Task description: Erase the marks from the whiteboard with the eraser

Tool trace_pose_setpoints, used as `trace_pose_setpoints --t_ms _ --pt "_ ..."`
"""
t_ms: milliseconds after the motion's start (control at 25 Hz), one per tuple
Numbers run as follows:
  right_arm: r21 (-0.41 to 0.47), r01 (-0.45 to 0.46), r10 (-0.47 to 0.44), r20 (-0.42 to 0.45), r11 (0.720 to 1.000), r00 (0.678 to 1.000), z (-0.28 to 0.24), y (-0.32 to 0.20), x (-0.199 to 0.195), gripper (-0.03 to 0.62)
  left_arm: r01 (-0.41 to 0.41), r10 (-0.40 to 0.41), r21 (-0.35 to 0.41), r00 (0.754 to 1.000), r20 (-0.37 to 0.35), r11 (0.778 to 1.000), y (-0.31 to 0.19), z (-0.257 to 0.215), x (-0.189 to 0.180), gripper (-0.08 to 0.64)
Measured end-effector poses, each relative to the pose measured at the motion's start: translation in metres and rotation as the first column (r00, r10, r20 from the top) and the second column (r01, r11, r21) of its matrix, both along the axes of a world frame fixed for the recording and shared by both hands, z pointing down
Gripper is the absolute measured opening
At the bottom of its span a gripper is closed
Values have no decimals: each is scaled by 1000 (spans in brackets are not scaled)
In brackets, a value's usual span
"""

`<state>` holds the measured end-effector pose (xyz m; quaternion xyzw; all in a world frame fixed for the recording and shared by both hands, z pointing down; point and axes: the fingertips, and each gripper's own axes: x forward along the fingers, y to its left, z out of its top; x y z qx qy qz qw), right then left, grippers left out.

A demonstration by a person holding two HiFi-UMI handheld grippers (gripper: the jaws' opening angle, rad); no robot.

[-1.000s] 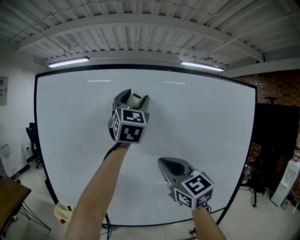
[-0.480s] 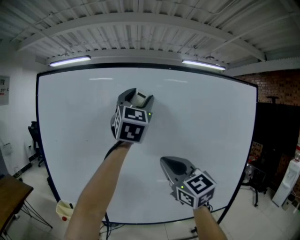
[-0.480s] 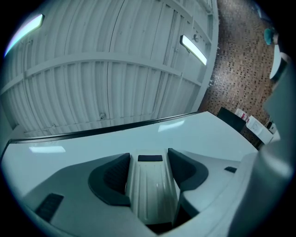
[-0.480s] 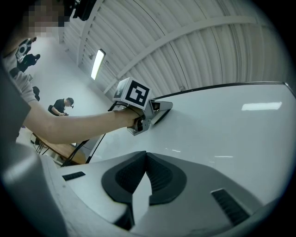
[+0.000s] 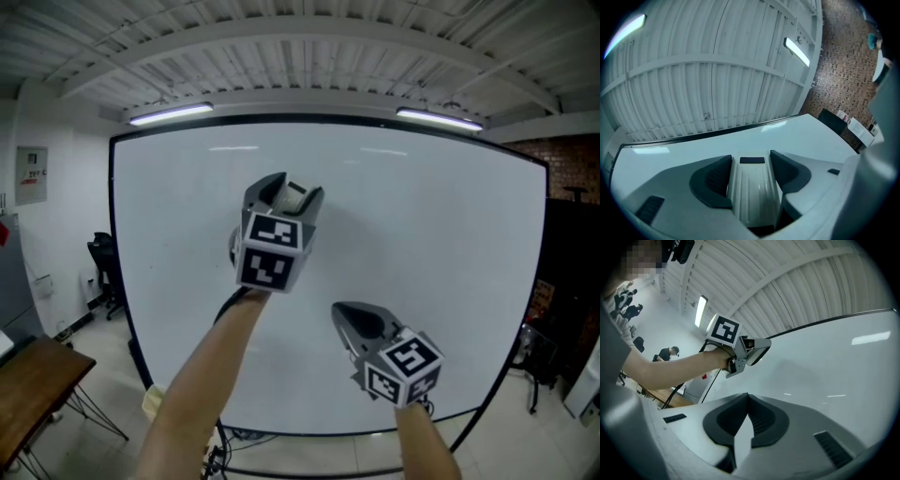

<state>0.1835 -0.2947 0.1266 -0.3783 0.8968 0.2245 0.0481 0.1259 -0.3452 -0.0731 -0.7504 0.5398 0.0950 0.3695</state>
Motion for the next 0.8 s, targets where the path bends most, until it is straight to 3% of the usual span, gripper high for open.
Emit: trace_pose_setpoints --t_ms 200,440,800 --pt "-34 50 -49 31 998 998 6 -2 -19 -3 17 -19 -46 999 -32 999 7 33 -43 259" --pt "-79 144 -143 26 986 989 22 -5 -75 -5 82 -90 -123 994 -59 989 7 87 -103 259" --pt "-159 310 -310 26 937 950 68 -7 -167 -3 198 -227 -257 970 -89 946 11 191 -200 259"
